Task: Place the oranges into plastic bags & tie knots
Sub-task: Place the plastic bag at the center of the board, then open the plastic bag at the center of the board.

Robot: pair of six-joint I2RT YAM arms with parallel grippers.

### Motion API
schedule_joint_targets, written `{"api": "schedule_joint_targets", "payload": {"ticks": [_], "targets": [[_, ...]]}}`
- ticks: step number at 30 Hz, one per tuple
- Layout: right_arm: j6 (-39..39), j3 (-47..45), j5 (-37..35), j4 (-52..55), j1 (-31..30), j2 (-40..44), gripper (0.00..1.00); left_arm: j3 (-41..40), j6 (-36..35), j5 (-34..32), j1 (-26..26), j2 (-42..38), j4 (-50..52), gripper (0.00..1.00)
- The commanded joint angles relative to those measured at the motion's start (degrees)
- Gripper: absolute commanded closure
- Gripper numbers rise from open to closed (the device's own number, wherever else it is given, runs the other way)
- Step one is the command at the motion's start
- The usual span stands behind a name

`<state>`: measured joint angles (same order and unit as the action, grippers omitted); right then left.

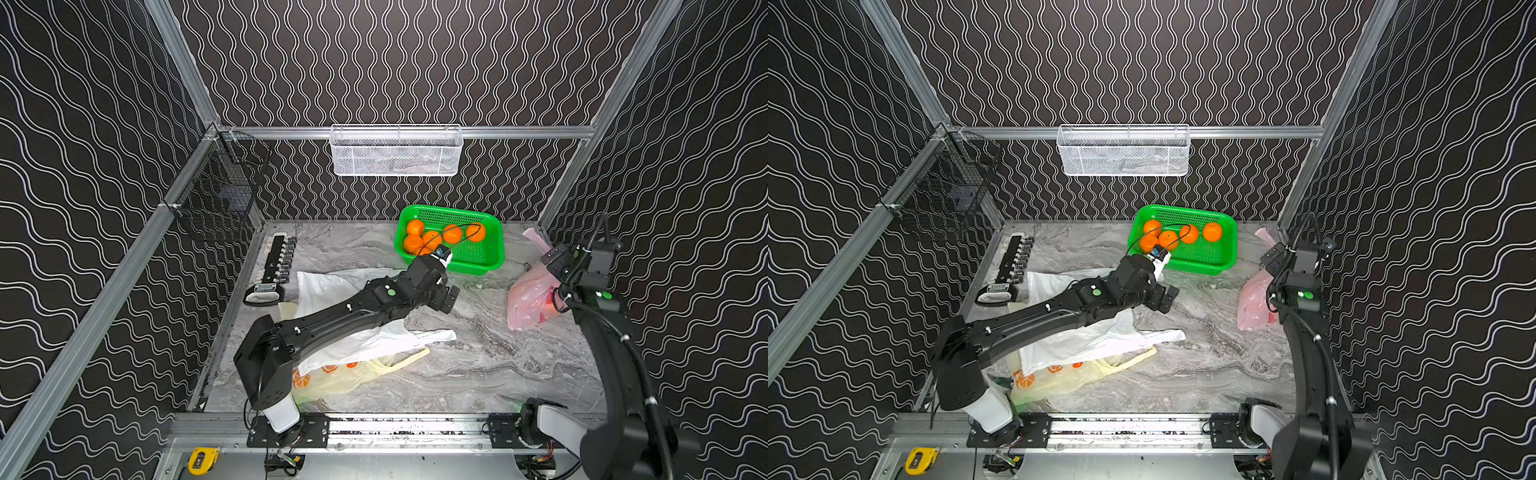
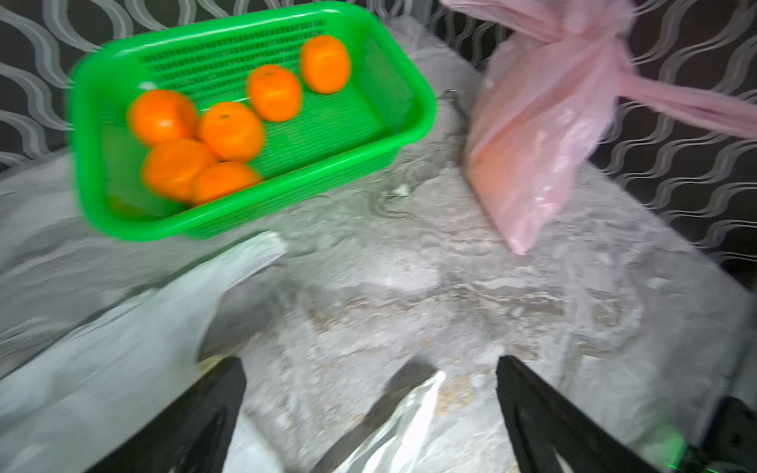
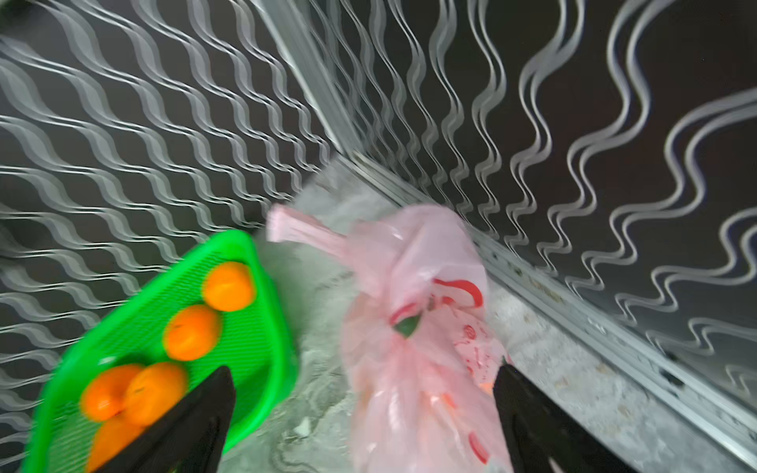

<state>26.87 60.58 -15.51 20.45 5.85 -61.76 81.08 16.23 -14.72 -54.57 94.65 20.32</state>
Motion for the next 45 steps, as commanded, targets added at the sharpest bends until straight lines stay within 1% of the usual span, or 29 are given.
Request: {"api": "schedule_joint_targets", "payload": {"ticks": [1,2,3,5,7,8,10,11,13,15,17,19,23,27,31,35,40,42,44,45], "targets": [[-4.4,3.4,0.5,1.7,-9.3,-0.2,0.0,-1.0,4.1,-7.4,2.0,-2.1,11.3,0.01],[-4.2,4.6,-0.4,3.2,-13.9,-1.1,0.0,-2.1,5.9,-7.6,3.0,-3.0,13.4,0.01],[-4.3,5.0,-0.1,3.5,-17.2,-1.9,0.0,-3.3,7.6,-7.8,4.0,-3.9,14.9,0.01],[-4.1,4.7,2.9,2.5,-23.7,-4.0,0.0,-5.4,11.4,-10.4,5.6,-5.3,19.4,0.01],[-3.2,3.7,7.1,0.6,-26.9,-6.3,0.0,-7.8,11.9,-12.0,6.0,-6.4,21.2,0.01],[-2.5,2.8,8.7,-0.5,-27.7,-7.4,0.0,-8.9,12.5,-11.8,6.4,-6.9,21.9,0.01],[-0.8,1.1,11.7,-3.0,-28.7,-10.2,0.02,-11.3,13.9,-9.2,7.8,-7.9,21.5,0.01],[0.1,0.7,13.2,-3.6,-28.8,-11.5,0.02,-11.9,14.3,-8.3,8.1,-7.9,21.1,0.05],[1.7,0.7,15.7,-3.8,-28.9,-14.7,0.04,-12.2,15.5,-7.4,8.2,-6.6,21.2,0.05],[2.8,1.7,17.7,-1.8,-28.9,-17.4,0.07,-11.0,16.8,-7.7,8.2,-3.8,22.3,0.05],[3.3,2.1,18.5,-0.7,-28.9,-19.3,0.12,-8.6,18.0,-7.5,8.6,0.2,24.4,0.11],[3.2,2.0,18.9,-0.2,-28.8,-20.0,0.16,-6.4,18.5,-6.3,8.5,3.7,24.4,0.16],[2.3,1.4,18.5,0.0,-28.7,-19.7,0.19,-3.8,18.8,-4.0,8.6,8.6,22.2,0.17],[1.8,0.8,17.5,0.4,-27.9,-18.9,0.21,0.9,18.8,-4.3,8.6,14.7,23.3,0.14],[2.2,-0.3,18.4,0.7,-25.7,-18.2,0.22,3.4,19.0,-4.6,8.8,18.7,23.6,0.15],[2.6,-1.8,19.9,0.2,-23.5,-17.2,0.24,4.7,18.9,-3.7,9.1,21.5,22.9,0.16],[2.2,-2.1,20.6,0.7,-22.3,-17.3,0.25,3.3,19.3,-1.3,9.7,22.3,20.0,0.16],[2.3,-2.0,20.7,0.9,-22.2,-17.4,0.26,2.8,19.3,-1.1,9.9,22.6,19.8,0.2],[2.5,-1.9,20.7,1.1,-22.2,-17.6,0.28,1.7,19.4,-1.1,10.0,22.4,19.3,0.26],[2.7,-1.8,20.7,1.3,-22.2,-17.6,0.29,1.1,19.5,-1.0,10.0,22.2,18.9,0.31]]}}
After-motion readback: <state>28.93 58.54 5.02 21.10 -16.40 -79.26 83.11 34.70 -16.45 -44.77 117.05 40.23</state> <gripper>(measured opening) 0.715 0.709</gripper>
